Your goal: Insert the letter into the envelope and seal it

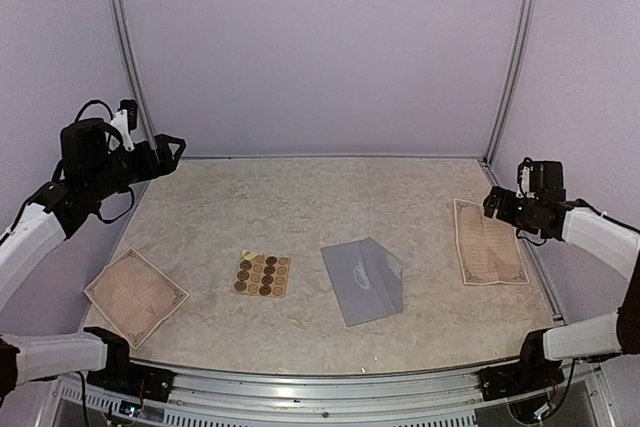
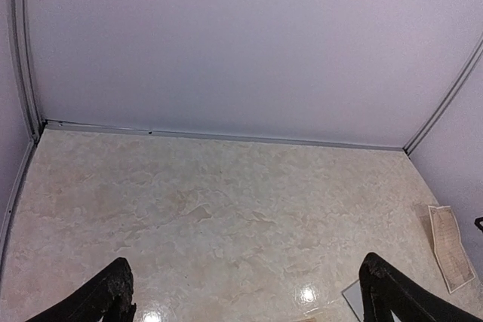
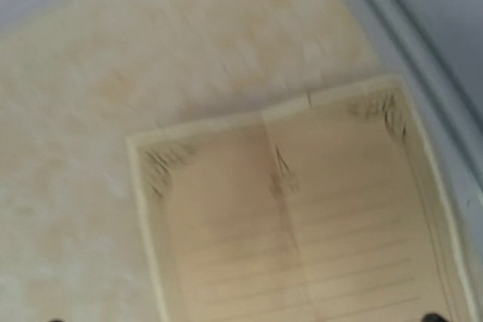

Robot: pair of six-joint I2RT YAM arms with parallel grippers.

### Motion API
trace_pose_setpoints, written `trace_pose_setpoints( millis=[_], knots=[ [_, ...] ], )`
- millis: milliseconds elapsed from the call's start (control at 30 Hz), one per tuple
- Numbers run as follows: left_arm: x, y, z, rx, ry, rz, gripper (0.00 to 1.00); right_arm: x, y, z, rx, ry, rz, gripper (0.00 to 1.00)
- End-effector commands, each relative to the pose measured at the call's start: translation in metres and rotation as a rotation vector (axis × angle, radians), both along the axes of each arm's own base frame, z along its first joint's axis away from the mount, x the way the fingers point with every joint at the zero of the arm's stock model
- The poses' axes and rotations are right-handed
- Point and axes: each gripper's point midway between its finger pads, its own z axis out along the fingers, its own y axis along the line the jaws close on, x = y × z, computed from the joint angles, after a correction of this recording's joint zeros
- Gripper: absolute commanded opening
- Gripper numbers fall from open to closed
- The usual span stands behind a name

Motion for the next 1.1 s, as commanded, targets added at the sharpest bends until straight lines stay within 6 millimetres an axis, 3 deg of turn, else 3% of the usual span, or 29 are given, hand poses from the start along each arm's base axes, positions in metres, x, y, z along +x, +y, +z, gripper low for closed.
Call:
trace_pose_setpoints(
  millis=[0,167,400,600,867,1067],
  knots=[
    [0.009,-0.012,0.003,0.002,-0.053,-0.071,0.99,0.011,0.008,-0.034,0.023,0.118,0.051,0.99],
    [0.008,0.01,-0.013,0.029,-0.033,-0.01,0.99,0.017,0.023,-0.071,0.098,0.198,0.084,1.0],
    [0.0,0.026,0.001,-0.002,-0.088,0.018,0.99,0.001,0.041,-0.108,0.099,0.293,0.103,0.99],
    [0.0,0.031,-0.001,-0.022,-0.078,0.024,0.99,-0.017,0.048,-0.133,0.103,0.372,0.097,0.99],
    [-0.001,0.032,-0.002,-0.024,-0.078,0.027,0.99,-0.032,0.084,-0.154,0.137,0.435,0.178,0.98],
    [0.0,0.032,-0.004,-0.025,-0.072,0.025,0.99,-0.042,0.132,-0.167,0.163,0.479,0.269,0.96]
  ],
)
